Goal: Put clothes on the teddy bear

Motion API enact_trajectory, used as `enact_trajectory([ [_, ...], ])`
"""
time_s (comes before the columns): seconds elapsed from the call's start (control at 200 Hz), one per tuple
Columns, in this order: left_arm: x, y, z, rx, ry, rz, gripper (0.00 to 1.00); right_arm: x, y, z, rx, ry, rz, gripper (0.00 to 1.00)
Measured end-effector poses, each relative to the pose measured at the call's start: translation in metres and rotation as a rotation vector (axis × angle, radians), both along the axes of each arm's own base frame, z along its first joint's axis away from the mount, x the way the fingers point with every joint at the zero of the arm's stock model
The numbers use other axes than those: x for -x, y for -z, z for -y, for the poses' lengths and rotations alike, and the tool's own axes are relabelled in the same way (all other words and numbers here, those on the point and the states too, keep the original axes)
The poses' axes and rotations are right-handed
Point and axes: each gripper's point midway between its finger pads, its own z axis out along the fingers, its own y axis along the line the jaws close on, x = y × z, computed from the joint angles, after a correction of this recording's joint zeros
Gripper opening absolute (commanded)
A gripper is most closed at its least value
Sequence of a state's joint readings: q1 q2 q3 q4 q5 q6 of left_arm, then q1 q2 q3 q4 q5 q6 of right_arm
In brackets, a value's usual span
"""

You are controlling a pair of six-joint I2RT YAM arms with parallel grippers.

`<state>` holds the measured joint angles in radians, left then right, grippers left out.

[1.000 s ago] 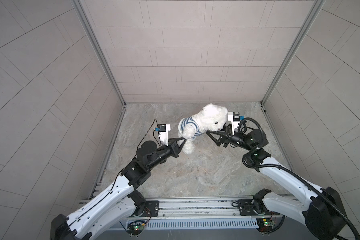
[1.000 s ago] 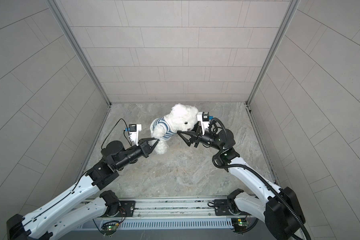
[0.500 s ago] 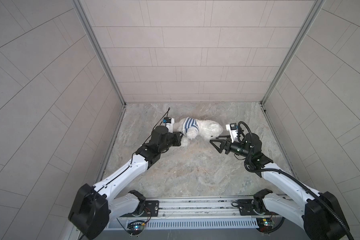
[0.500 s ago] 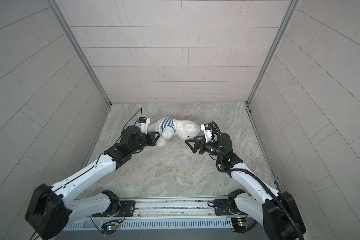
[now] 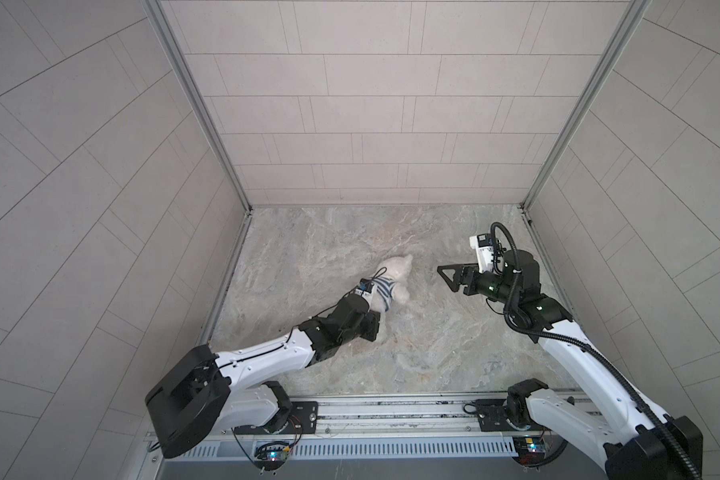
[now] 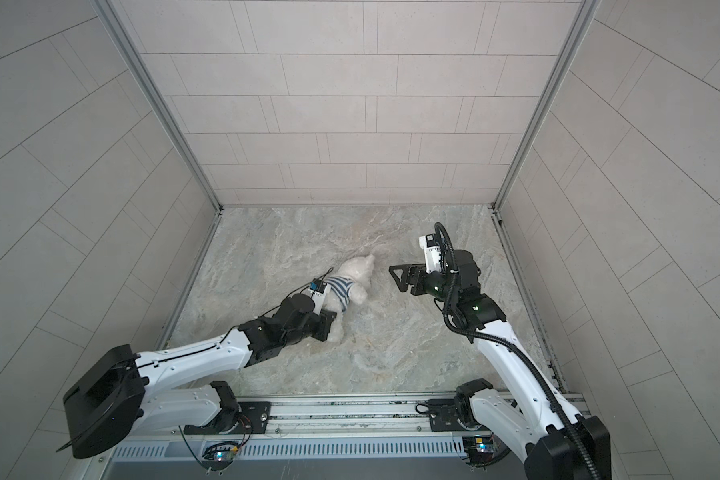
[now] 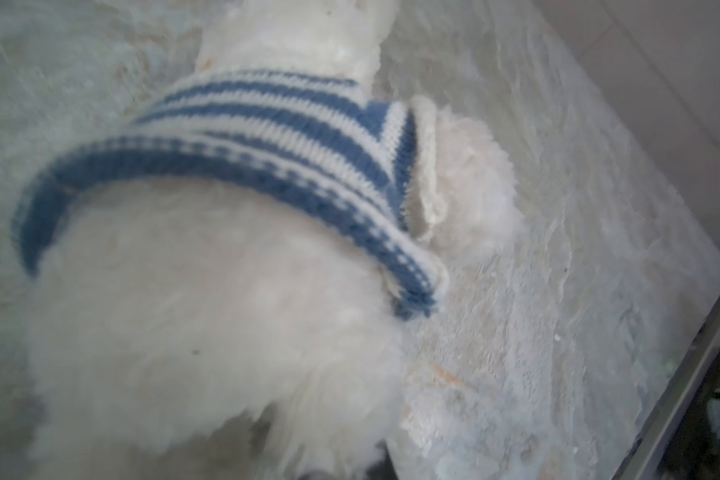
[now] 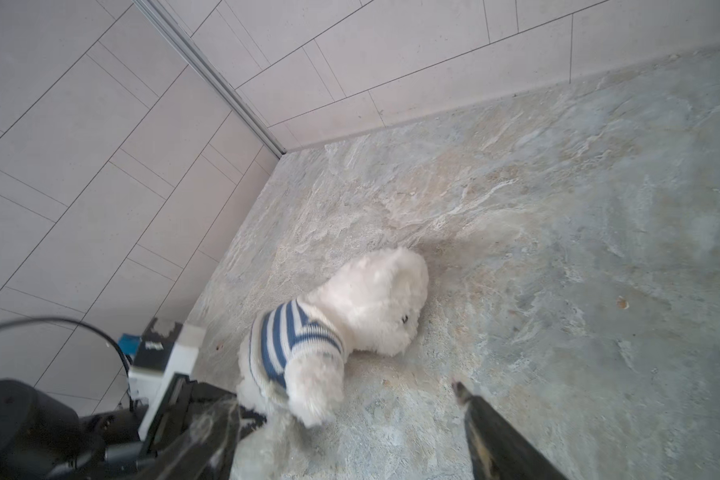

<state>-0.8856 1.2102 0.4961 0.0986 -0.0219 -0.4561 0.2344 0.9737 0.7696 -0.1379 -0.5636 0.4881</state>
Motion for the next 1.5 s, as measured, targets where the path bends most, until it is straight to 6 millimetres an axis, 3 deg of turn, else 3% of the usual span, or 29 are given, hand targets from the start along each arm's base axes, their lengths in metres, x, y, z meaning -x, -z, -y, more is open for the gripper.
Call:
enact_trajectory([
  [0.17,0.034,0.037,-0.013,-0.102,0.029,-0.012,0.00,-0.019,0.003,-0.004,0.050,-0.014,-0.058,0.86],
  [0.325,0.042,0.036,-0.002,-0.110,0.049,0.027,0.00,-0.040,0.017,-0.009,0.116,-0.047,-0.107,0.87],
  [0.496,0.044,0.047,0.005,-0.147,0.057,0.048,0.00,-0.050,0.064,-0.022,0.209,-0.123,-0.231,0.87],
  [0.606,0.046,0.049,0.013,-0.143,0.071,0.065,0.00,-0.040,0.092,-0.046,0.284,-0.215,-0.299,0.87],
  [0.811,0.050,0.048,0.020,-0.140,0.094,0.085,0.00,-0.047,0.106,-0.090,0.424,-0.333,-0.293,0.86],
  [1.126,0.050,0.048,0.019,-0.119,0.092,0.095,0.00,-0.064,0.150,-0.095,0.674,-0.362,-0.391,0.85],
  [1.302,0.051,0.048,0.019,-0.104,0.090,0.101,0.00,-0.061,0.164,-0.096,0.724,-0.375,-0.408,0.74],
  [1.497,0.050,0.048,0.019,-0.088,0.081,0.103,0.00,-0.055,0.167,-0.097,0.718,-0.382,-0.418,0.41],
])
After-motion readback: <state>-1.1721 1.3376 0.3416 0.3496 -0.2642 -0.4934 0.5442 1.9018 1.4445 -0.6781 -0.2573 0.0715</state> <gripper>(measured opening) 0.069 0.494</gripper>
